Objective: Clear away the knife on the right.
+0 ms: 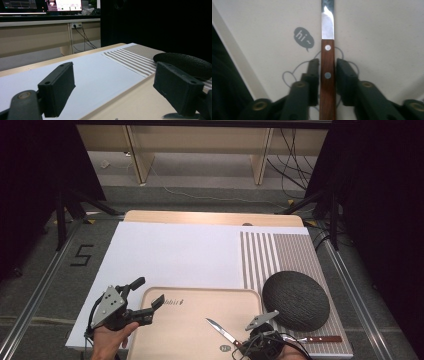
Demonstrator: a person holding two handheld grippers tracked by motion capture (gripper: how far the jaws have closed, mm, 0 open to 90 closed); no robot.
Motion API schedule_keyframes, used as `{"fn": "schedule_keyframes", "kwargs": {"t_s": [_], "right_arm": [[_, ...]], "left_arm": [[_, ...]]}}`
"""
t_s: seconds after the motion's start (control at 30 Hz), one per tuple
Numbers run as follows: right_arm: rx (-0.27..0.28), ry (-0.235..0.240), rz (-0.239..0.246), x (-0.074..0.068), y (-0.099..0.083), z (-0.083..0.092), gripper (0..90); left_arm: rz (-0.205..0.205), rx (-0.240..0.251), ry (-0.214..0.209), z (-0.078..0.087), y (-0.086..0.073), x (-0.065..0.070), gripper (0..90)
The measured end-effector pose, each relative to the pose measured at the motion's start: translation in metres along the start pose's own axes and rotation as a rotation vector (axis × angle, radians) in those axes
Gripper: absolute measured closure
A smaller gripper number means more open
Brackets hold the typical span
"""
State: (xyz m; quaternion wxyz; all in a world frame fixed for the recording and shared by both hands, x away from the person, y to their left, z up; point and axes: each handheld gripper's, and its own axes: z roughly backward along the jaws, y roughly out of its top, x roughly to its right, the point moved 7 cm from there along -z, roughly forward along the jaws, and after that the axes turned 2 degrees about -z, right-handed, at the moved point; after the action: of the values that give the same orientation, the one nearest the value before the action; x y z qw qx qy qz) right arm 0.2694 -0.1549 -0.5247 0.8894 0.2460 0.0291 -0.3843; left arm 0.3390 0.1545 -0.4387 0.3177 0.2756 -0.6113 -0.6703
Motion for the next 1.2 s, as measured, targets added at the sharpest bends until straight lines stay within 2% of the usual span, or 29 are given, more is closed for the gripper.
{"fn": "schedule_keyframes", "kwargs": {"t_s": [0.07, 0.13, 0.3, 0.33, 0.37, 0.5, 0.57, 0.63, 0.67, 0.73, 0.8, 0.87, 0.97, 1.07, 1.2], "right_arm": [[0.000, 0.029, -0.023, -0.003, 0.002, 0.001, 56.7], [0.014, 0.048, -0.013, -0.008, 0.005, 0.004, 45.8], [0.064, 0.104, -0.002, -0.018, 0.013, 0.009, 31.3], [0.071, 0.117, 0.002, -0.020, 0.014, 0.010, 25.9], [0.076, 0.145, 0.016, -0.024, 0.015, 0.010, 23.7], [0.079, 0.174, 0.025, -0.032, 0.018, 0.009, 17.8], [0.071, 0.178, 0.026, -0.034, 0.018, 0.007, 17.9], [0.079, 0.171, 0.048, -0.037, 0.019, 0.005, 18.1], [0.077, 0.162, 0.049, -0.038, 0.020, 0.005, 19.5], [0.087, 0.159, 0.062, -0.038, 0.023, 0.004, 28.1], [0.076, 0.150, 0.057, -0.039, 0.023, 0.001, 35.8], [0.050, 0.118, 0.064, -0.039, 0.022, -0.003, 43.2], [0.034, 0.111, 0.062, -0.040, 0.023, -0.006, 51.1], [0.016, 0.079, 0.062, -0.039, 0.024, -0.010, 60.5], [0.028, 0.037, 0.076, -0.035, 0.026, -0.011, 73.3]], "left_arm": [[0.002, 0.000, 0.000, 0.000, 0.000, 0.000, 16.1], [0.002, -0.001, -0.002, 0.000, 0.000, 0.000, 16.1], [0.000, -0.004, -0.003, 0.000, -0.001, 0.000, 16.3], [0.000, -0.003, -0.003, 0.000, -0.001, 0.000, 16.3], [0.001, -0.003, -0.003, -0.001, -0.001, 0.000, 16.4], [0.000, -0.003, -0.004, 0.000, -0.001, 0.000, 16.5], [0.000, -0.003, -0.005, -0.001, -0.001, 0.000, 16.6], [0.000, -0.004, -0.005, -0.001, -0.001, 0.001, 16.6], [0.000, -0.003, -0.005, -0.001, -0.001, 0.001, 16.6], [0.001, -0.002, -0.005, -0.001, -0.001, 0.001, 16.6], [0.000, -0.004, -0.006, -0.001, -0.001, 0.001, 16.6], [-0.002, -0.006, -0.008, 0.000, -0.001, 0.001, 16.8], [-0.004, -0.005, -0.011, -0.001, -0.001, 0.002, 17.0], [-0.004, -0.005, -0.010, -0.001, -0.001, 0.002, 17.1], [-0.007, -0.005, -0.011, 0.000, -0.001, 0.002, 17.2]]}}
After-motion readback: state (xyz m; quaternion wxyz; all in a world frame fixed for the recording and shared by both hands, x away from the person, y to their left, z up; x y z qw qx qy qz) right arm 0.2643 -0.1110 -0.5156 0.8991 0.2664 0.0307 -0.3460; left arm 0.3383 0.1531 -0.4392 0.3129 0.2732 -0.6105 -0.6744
